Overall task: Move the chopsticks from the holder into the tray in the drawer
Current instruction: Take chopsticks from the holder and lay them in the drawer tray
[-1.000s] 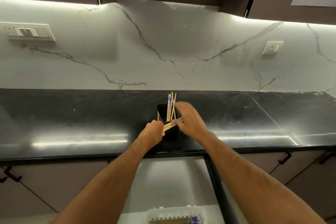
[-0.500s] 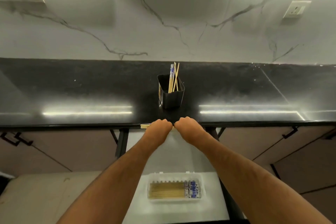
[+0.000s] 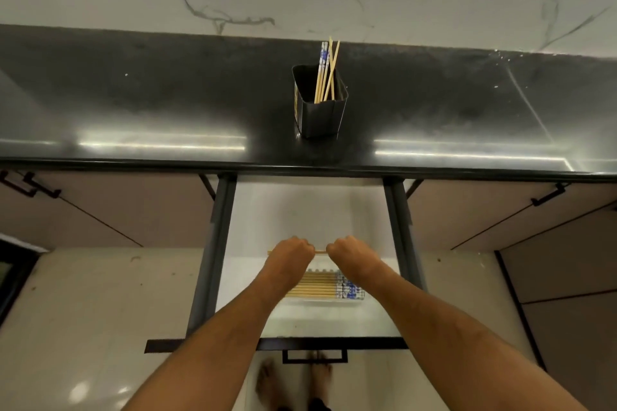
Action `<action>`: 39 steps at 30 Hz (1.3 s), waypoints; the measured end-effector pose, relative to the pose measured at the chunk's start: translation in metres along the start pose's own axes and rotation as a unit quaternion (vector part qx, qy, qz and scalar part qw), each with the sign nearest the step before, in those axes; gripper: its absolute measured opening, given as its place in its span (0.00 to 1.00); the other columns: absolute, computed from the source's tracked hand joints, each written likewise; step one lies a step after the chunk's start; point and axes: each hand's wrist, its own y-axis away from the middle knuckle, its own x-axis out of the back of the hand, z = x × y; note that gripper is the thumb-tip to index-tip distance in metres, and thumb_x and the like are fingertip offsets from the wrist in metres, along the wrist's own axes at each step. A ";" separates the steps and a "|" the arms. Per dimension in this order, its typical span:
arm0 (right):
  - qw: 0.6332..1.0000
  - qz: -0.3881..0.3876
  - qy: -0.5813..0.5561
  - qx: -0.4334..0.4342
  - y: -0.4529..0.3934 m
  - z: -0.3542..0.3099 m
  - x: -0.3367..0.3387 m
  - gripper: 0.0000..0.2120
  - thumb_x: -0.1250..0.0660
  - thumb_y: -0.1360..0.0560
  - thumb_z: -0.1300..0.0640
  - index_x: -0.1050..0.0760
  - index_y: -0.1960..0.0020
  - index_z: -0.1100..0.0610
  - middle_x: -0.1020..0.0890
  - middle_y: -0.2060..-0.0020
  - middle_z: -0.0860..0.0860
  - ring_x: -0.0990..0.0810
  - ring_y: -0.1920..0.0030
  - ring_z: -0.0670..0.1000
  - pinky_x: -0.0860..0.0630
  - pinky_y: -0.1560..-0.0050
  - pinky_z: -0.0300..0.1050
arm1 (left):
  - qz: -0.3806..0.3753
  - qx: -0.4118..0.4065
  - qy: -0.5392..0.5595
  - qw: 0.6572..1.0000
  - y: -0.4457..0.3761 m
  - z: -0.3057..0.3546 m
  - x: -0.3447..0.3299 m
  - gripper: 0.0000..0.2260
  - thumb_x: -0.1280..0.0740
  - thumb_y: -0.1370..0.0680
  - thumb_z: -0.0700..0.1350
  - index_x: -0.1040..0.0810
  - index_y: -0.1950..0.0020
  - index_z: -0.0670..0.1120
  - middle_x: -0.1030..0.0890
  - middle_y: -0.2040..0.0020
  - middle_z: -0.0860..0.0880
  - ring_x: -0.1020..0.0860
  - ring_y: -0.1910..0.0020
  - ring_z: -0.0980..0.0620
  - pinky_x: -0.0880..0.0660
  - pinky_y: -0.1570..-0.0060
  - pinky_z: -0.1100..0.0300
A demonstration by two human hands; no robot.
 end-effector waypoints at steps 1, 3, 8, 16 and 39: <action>1.000 -0.004 -0.005 0.000 0.002 -0.003 -0.006 0.05 0.34 0.23 0.68 0.20 0.48 0.63 0.16 0.57 0.57 0.16 0.57 0.57 0.20 0.56 0.49 | -0.009 0.003 0.005 1.000 0.002 0.002 -0.006 0.11 0.37 0.25 0.29 0.19 0.49 0.41 0.17 0.52 0.42 0.19 0.53 0.43 0.22 0.54 0.52; 1.000 -0.010 -0.015 -0.005 0.003 -0.006 -0.018 0.05 0.34 0.22 0.67 0.20 0.48 0.63 0.16 0.57 0.57 0.16 0.58 0.57 0.18 0.55 0.50 | -0.026 0.012 0.009 1.000 0.006 0.006 -0.016 0.11 0.36 0.25 0.29 0.19 0.49 0.41 0.17 0.52 0.43 0.19 0.53 0.44 0.23 0.54 0.53; 0.999 -0.010 -0.031 -0.012 0.004 -0.012 -0.045 0.06 0.32 0.24 0.67 0.20 0.48 0.62 0.15 0.56 0.57 0.16 0.58 0.57 0.18 0.55 0.49 | -0.060 0.033 0.018 0.997 0.012 0.014 -0.038 0.12 0.30 0.27 0.31 0.19 0.45 0.41 0.16 0.48 0.43 0.18 0.49 0.44 0.21 0.49 0.53; 0.999 -0.017 -0.049 -0.015 -0.007 -0.012 -0.082 0.12 0.31 0.24 0.62 0.22 0.41 0.62 0.15 0.48 0.59 0.15 0.52 0.60 0.19 0.50 0.52 | -0.080 0.037 0.021 0.996 0.007 0.015 -0.068 0.15 0.32 0.24 0.32 0.23 0.38 0.38 0.18 0.43 0.41 0.19 0.46 0.43 0.22 0.44 0.52; 0.999 -0.017 -0.010 -0.034 -0.012 -0.002 -0.103 0.15 0.26 0.26 0.53 0.20 0.41 0.58 0.16 0.48 0.55 0.16 0.51 0.56 0.18 0.53 0.50 | -0.083 0.095 0.027 0.992 -0.005 0.008 -0.098 0.21 0.29 0.26 0.33 0.27 0.34 0.41 0.23 0.36 0.42 0.25 0.37 0.44 0.28 0.37 0.53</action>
